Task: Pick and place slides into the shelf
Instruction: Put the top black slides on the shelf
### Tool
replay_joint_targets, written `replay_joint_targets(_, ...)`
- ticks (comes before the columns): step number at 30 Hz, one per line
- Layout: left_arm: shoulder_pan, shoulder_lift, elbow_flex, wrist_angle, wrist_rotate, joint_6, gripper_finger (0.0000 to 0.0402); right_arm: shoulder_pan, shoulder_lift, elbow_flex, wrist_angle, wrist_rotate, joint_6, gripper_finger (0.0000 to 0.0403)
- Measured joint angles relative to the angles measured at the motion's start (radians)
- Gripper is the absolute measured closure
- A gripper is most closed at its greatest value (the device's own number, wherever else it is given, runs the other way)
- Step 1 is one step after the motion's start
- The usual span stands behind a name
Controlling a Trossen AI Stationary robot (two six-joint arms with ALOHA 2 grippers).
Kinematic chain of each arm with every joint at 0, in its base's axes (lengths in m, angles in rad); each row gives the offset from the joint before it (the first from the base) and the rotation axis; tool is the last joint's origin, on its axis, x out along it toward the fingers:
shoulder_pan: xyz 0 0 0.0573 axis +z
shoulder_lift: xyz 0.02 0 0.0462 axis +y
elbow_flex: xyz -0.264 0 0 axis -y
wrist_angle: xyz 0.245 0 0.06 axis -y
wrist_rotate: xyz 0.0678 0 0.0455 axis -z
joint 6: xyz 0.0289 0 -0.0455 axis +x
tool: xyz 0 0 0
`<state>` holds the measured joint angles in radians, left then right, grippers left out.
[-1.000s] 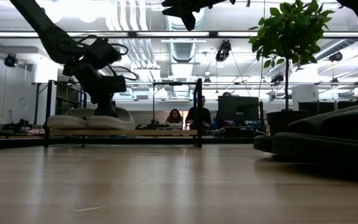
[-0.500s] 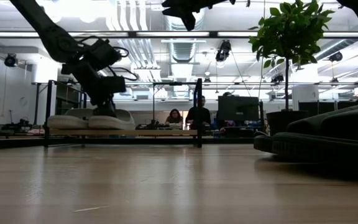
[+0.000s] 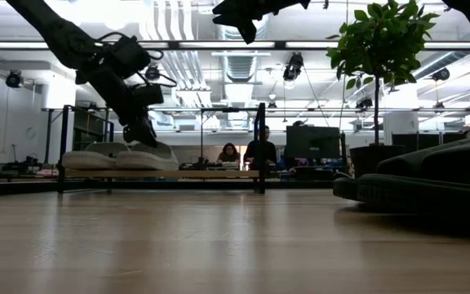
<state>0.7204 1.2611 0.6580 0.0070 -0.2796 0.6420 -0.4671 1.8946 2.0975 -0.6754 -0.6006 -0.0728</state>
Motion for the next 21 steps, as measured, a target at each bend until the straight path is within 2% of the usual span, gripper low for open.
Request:
replay_joint_targets(3,0.000,-0.036,0.000,-0.032,0.033,-0.012,0.0202,0.000,0.000,0.000,-0.001,0.000,-0.006,0.0306)
replay_joint_targets(8,-0.002,-0.108,0.010,-0.155,0.169,-0.106,0.0202,0.000,0.000,0.000,-0.001,0.000,-0.006,0.0310)
replay_joint_targets(12,-0.004,-0.167,0.005,-0.213,0.209,-0.179,0.0202,0.000,0.000,0.000,-0.001,0.000,-0.007,0.0307)
replay_joint_targets(14,-0.004,-0.199,0.004,-0.237,0.324,-0.248,0.0202,0.000,0.000,0.000,-0.001,0.000,-0.007,0.0308)
replay_joint_targets(18,-0.005,-0.258,0.003,-0.216,0.663,-0.378,0.0211,0.000,0.000,-0.001,-0.002,0.000,-0.007,0.0313)
replay_joint_targets(21,-0.010,-0.292,0.001,-0.199,0.825,-0.425,0.0227,0.000,0.000,-0.001,-0.022,0.000,-0.008,0.0318)
